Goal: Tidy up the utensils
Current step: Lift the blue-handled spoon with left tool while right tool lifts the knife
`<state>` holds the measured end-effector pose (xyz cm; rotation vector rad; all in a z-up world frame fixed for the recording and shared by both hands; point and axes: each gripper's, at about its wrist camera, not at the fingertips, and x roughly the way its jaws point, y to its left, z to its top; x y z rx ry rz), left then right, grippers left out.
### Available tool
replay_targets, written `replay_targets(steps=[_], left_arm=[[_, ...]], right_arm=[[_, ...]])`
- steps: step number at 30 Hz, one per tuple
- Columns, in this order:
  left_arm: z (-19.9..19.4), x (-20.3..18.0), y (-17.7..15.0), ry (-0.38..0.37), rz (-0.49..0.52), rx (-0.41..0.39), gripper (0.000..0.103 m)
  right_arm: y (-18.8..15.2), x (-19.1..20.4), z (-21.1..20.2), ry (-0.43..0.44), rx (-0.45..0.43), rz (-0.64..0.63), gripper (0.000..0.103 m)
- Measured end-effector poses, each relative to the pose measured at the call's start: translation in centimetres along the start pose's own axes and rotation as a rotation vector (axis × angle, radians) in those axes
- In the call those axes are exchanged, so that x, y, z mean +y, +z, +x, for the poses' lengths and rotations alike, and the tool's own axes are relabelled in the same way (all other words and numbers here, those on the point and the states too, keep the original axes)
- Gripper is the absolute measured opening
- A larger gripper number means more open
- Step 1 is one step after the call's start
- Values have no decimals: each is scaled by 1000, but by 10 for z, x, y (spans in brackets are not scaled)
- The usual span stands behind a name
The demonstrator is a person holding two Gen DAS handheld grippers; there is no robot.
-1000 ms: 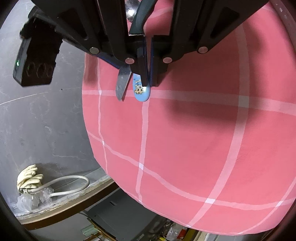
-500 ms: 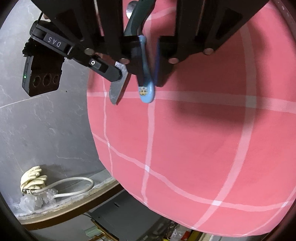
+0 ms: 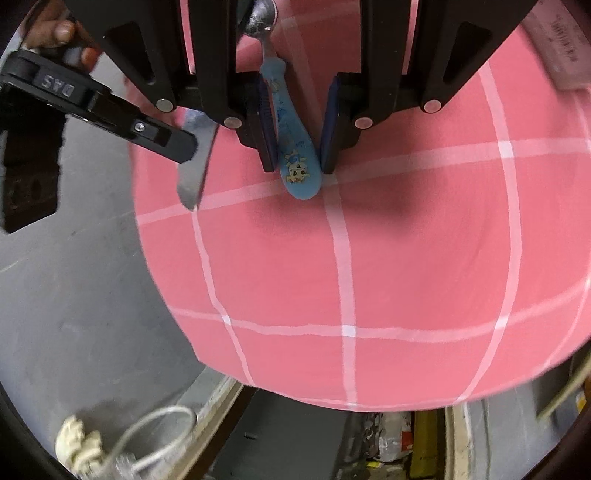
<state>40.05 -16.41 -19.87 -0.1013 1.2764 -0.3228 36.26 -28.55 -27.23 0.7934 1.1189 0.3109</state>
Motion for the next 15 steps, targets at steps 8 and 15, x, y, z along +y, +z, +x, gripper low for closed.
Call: replay_targets(steps=[8, 15], left_arm=[[3, -26, -4, 178, 109, -24, 21], [0, -28, -5, 201, 119, -41, 18]], right_arm=[[-9, -4, -11, -11, -20, 10, 3], [-16, -8, -26, -3, -53, 12, 2]])
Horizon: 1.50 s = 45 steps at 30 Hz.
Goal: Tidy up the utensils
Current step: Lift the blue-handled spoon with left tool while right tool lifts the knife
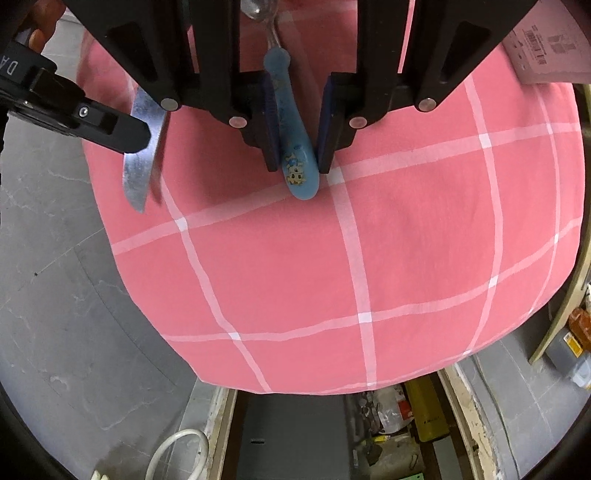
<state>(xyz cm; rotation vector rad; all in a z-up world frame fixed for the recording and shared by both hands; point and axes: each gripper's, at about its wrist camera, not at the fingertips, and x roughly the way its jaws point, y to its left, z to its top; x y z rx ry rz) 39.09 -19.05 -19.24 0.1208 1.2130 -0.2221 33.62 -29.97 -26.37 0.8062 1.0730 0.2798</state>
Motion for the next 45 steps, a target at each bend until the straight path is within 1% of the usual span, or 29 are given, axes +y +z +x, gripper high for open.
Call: replay_targets(steps=[1, 4, 7, 11, 15, 19, 26, 29, 30, 35, 39, 42, 45], left_arm=[[0, 0, 0, -2, -1, 0, 17], [-3, 3, -6, -18, -3, -5, 9], [-2, -4, -12, -28, 0, -16, 9], [-7, 5, -21, -96, -32, -30, 9], [-24, 17, -30, -140, -77, -69, 9], [-46, 27, -32, -148, -88, -128, 9], [-117, 51, -36, -147, -118, -291, 9], [-154, 67, -40, -144, -139, -366, 9], [-172, 75, -41, -142, -146, -405, 9], [-240, 106, -46, -96, -142, -531, 8], [-285, 139, -58, -40, -143, -599, 8], [-311, 162, -70, 3, -151, -627, 8], [-327, 182, -80, 41, -158, -637, 8]], right_arm=[[-1, 0, -2, 1, -5, 2, 2], [-5, -2, -8, 1, -16, 8, 2], [-8, -2, -12, -2, -25, 9, 2], [-14, 0, -17, 0, -36, 5, 2], [-20, 5, -22, 7, -60, -9, 1], [-23, 20, -32, 8, -99, -44, 1], [-31, 72, -68, 2, -220, -159, 1], [-33, 95, -85, 4, -276, -207, 1], [-34, 105, -92, 8, -299, -226, 1], [-39, 157, -119, 47, -401, -314, 1], [-43, 195, -131, 96, -443, -363, 1], [-49, 223, -132, 133, -461, -406, 1], [-57, 254, -129, 173, -478, -461, 1]])
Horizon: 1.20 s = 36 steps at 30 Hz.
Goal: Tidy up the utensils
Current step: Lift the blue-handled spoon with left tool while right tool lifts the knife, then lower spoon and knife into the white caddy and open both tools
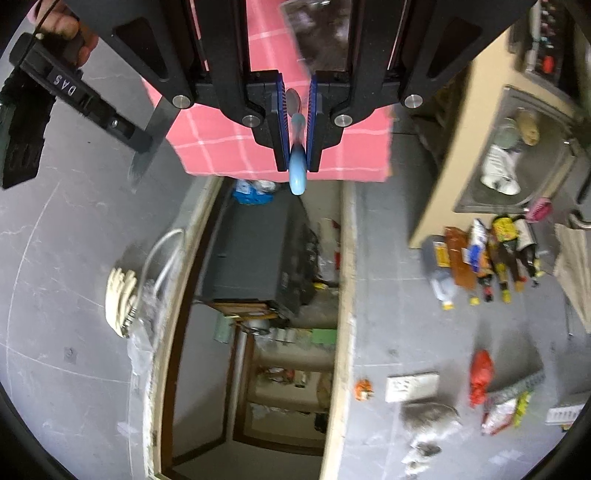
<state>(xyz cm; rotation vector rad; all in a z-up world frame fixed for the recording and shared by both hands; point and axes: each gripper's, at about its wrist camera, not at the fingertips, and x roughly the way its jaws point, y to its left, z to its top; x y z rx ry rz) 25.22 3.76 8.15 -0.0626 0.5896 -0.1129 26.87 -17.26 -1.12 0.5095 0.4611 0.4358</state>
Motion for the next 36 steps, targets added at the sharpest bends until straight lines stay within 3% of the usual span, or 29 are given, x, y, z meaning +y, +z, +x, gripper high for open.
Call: replay_targets(steps=[11, 22, 36], left_arm=[[-20, 32, -17, 20, -2, 44, 9], [10, 29, -46, -2, 12, 162, 9], [23, 32, -66, -5, 30, 222, 9]], right_arm=[[-12, 68, 31, 46, -6, -173, 1], [-40, 64, 49, 34, 22, -208, 1], [-71, 76, 63, 37, 84, -271, 1]])
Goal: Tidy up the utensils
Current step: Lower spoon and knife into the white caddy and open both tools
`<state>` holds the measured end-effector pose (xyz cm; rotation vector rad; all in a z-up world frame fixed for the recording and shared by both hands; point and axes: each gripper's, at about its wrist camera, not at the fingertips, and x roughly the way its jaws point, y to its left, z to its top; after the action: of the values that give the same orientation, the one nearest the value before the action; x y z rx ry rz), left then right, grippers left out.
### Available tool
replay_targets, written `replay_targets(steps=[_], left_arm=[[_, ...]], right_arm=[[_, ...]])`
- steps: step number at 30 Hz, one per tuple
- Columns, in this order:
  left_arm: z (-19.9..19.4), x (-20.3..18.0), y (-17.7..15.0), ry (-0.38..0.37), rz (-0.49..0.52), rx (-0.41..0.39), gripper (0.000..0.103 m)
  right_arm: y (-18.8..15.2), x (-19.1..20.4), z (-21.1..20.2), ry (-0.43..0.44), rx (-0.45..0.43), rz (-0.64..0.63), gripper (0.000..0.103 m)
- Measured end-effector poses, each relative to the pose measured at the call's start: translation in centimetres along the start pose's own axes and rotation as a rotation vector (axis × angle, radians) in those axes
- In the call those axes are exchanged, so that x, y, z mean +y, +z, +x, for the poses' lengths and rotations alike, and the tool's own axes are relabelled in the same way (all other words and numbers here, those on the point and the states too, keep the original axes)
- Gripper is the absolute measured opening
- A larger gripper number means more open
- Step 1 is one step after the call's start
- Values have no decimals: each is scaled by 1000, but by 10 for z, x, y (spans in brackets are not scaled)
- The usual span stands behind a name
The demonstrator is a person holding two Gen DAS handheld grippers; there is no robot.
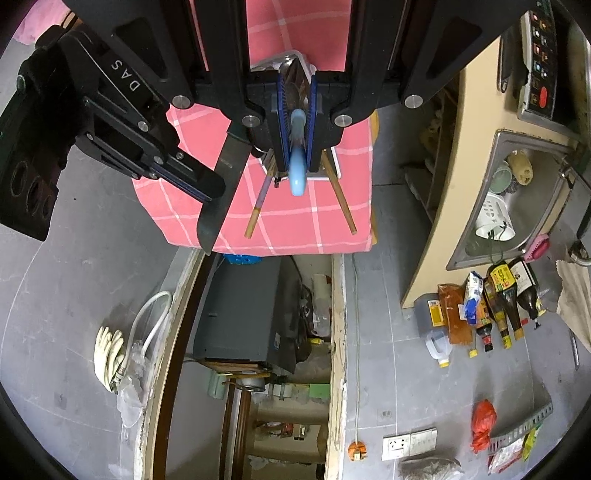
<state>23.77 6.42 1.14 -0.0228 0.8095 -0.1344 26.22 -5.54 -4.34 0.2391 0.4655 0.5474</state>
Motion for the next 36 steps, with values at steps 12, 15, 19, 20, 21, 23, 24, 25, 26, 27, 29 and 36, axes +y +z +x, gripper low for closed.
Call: replay_targets(steps=[12, 15, 19, 20, 21, 23, 24, 25, 26, 27, 29, 36], left_arm=[[17, 16, -16, -74, -79, 30, 9], [20, 18, -18, -84, -87, 37, 9], [22, 20, -21, -84, -90, 39, 9], [22, 21, -21, -85, -90, 39, 9], [23, 22, -22, -85, -92, 41, 9], [24, 24, -23, -90, -97, 47, 9], [24, 24, -24, -92, -99, 50, 9], [24, 25, -25, -95, -99, 52, 9], [24, 24, -26, -96, -98, 54, 9], [24, 24, -27, -97, -97, 56, 9], [24, 25, -28, -99, -95, 56, 9], [23, 24, -34, -98, -98, 60, 10]], right_arm=[[-10, -4, 8, 6, 52, 24, 2], [-13, -3, 8, 4, 63, 25, 2], [-16, -3, 9, -2, 79, 29, 2], [-17, -3, 9, -6, 84, 29, 2], [-18, -3, 10, -9, 88, 31, 2], [-18, -3, 9, -14, 95, 38, 2], [-18, -4, 9, -15, 97, 40, 2], [-18, -3, 8, -17, 100, 40, 3], [-18, -2, 8, -18, 103, 38, 3], [-19, -1, 8, -23, 106, 36, 3], [-19, 0, 7, -29, 111, 35, 3], [-16, 6, -4, -58, 88, 28, 10]])
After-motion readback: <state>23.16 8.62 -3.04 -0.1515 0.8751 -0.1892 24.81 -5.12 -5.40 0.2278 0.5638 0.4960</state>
